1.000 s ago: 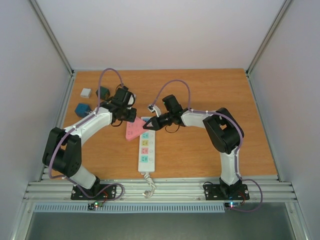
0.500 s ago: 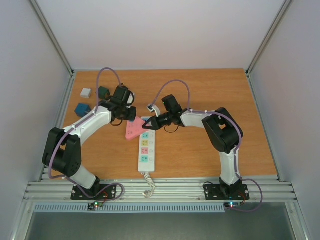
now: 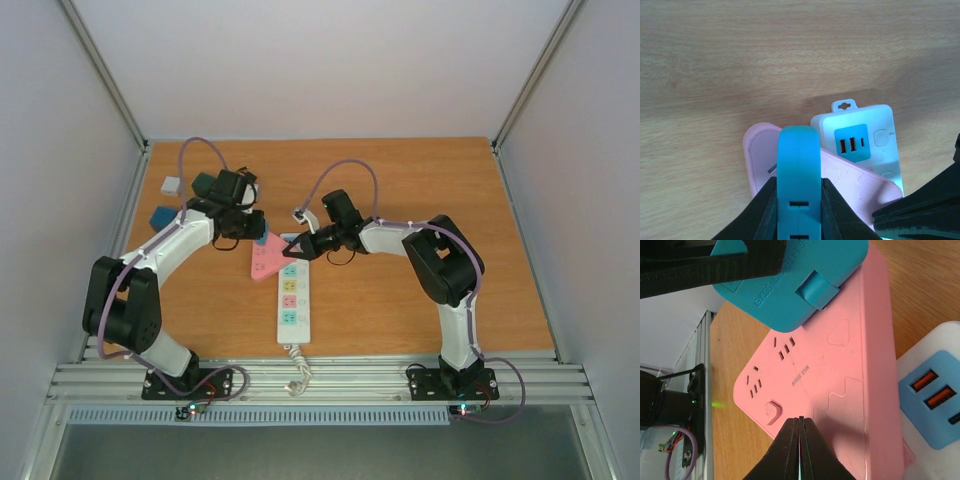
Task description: Pull the plug off the socket
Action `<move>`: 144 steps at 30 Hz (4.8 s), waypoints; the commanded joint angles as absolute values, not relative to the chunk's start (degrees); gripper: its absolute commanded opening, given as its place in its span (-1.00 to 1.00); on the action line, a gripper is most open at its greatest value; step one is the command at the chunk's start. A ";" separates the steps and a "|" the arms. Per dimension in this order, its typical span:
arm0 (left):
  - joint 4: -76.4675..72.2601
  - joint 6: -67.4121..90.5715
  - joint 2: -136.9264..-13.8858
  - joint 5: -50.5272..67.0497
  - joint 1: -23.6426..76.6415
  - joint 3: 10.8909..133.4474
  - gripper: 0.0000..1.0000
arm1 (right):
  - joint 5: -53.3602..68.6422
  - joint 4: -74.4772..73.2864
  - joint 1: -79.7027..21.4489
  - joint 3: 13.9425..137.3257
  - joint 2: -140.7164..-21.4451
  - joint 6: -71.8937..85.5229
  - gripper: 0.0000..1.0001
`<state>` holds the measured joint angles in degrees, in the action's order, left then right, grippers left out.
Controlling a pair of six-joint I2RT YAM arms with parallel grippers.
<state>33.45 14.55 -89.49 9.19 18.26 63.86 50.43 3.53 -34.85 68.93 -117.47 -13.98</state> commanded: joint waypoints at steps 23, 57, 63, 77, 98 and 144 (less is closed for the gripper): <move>32.84 19.82 -84.16 30.16 9.60 64.45 -0.98 | 36.83 -7.21 -34.67 65.92 -123.63 -13.62 -0.95; 28.79 10.29 -73.43 42.14 8.68 59.02 -0.99 | 41.98 -7.47 -34.80 66.28 -116.38 -15.67 -0.67; 29.55 2.49 -68.55 47.67 8.70 58.39 -0.99 | 44.42 -7.29 -34.80 66.35 -110.60 -16.13 -0.42; 33.49 -10.27 -62.76 59.43 8.70 57.52 -0.99 | 55.21 -10.72 -33.12 64.47 -94.82 -19.35 0.24; 32.66 -13.78 -59.67 71.66 11.84 52.65 -0.98 | 67.84 -20.70 -37.83 69.52 -84.24 -25.22 0.31; 47.58 -20.15 -64.17 64.59 12.77 58.65 -0.30 | 63.96 -18.46 -39.34 66.37 -81.13 -23.55 -0.97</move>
